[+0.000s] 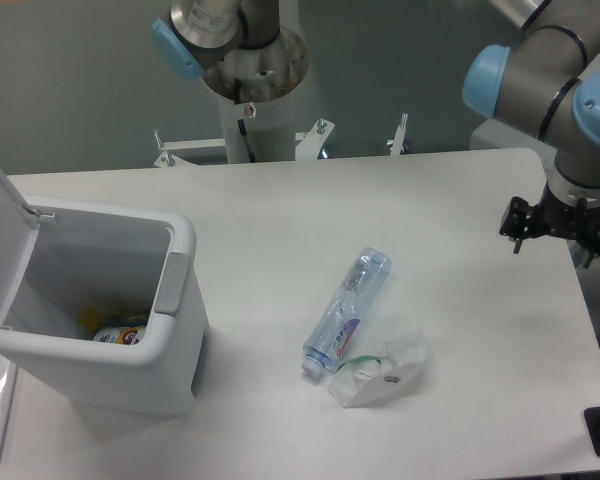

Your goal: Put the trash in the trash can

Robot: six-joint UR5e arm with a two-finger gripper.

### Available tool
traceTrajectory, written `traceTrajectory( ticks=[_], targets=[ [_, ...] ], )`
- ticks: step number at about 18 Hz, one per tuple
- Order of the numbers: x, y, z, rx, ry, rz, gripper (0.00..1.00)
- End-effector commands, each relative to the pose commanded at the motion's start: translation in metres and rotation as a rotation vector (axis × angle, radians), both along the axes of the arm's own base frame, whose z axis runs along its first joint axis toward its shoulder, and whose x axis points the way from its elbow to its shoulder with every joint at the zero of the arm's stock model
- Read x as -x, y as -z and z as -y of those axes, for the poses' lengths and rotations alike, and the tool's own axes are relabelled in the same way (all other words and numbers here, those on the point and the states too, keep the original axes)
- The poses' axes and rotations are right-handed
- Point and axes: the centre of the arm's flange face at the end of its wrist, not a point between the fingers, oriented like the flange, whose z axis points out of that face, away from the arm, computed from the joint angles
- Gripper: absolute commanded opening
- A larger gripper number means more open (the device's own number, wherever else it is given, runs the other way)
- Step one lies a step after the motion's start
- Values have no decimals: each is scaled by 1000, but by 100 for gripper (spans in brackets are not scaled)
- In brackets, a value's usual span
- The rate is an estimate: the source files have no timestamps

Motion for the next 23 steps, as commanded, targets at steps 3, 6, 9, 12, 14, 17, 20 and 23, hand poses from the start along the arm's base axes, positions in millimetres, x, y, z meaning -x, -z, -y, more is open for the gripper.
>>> traceTrajectory(
  ticks=[3,6,9,12,14,17,20,23],
  targets=[
    [0,0,0,0,0,0,100],
    [0,2,2,-1,-4,3,100],
    [-4,13,1,-23,-4,20,100],
    [-8,26,-1,-55,-7,-7,100],
    [-12,32,-9,-106,-44,-37,100],
    [-17,39,-15,-170,-128,-62,100],
    [-29,42,-35,-184,-139,-63,100],
    [-35,56,-57,-202,-84,-34,100]
  ],
)
